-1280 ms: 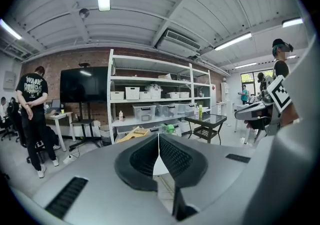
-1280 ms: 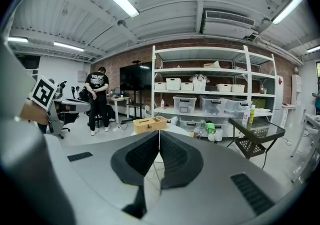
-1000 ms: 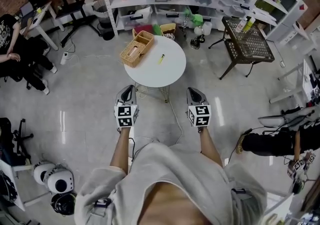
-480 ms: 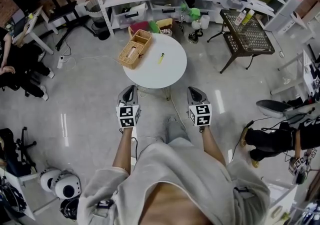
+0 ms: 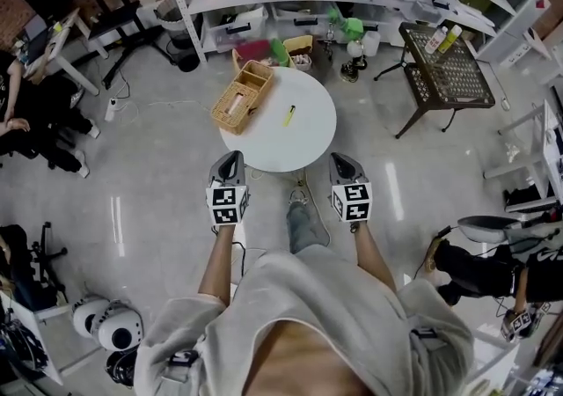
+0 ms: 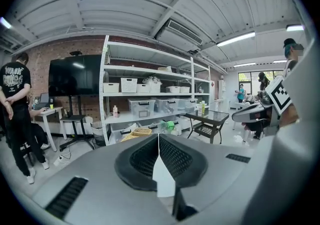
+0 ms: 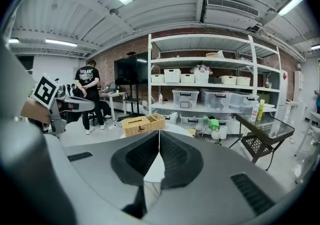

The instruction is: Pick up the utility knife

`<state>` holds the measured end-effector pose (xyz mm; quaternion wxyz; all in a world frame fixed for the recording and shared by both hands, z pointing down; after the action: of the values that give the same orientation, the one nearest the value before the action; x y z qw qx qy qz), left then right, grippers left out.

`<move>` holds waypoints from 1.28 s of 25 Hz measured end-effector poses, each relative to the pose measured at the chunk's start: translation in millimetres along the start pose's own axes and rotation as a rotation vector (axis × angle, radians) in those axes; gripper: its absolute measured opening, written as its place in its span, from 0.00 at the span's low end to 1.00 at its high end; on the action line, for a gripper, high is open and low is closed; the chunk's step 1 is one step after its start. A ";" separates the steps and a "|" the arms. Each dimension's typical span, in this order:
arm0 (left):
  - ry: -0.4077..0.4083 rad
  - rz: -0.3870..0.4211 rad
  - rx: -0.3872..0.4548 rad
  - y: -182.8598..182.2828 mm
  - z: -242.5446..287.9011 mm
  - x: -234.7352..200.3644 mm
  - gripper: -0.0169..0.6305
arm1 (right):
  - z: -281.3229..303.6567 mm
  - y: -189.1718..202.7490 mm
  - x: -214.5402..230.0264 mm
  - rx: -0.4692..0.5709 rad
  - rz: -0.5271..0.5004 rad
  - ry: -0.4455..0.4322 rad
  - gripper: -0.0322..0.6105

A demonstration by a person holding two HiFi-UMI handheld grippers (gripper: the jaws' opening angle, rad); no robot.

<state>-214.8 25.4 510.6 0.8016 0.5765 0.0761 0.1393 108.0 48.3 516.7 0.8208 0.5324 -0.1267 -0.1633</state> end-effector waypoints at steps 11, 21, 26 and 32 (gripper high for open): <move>-0.038 0.003 -0.038 -47.0 105.8 3.0 0.06 | 98.9 -47.7 77.7 0.000 0.000 -0.070 0.10; -0.058 0.004 -0.064 -74.0 190.9 13.1 0.06 | 171.1 -75.7 140.7 0.003 0.024 -0.118 0.10; -0.049 0.008 -0.092 -71.4 214.4 16.2 0.06 | 189.9 -74.7 149.3 -0.017 0.032 -0.145 0.10; -0.037 0.011 -0.138 -63.3 224.5 17.4 0.06 | 196.9 -62.0 154.4 -0.056 0.054 -0.148 0.10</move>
<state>-126.2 -190.6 524.1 0.8400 0.5226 0.0481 0.1378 165.7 -201.4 544.1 0.8280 0.4921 -0.1967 -0.1834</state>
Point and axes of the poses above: the fingertips, and each gripper's own axes: z forward along the fingers, x to its right, y out of its underside, the point moved 10 cm from there along -z, backward along the fingers, and after that the axes turned 5 degrees about -y, right-handed, at the moved point
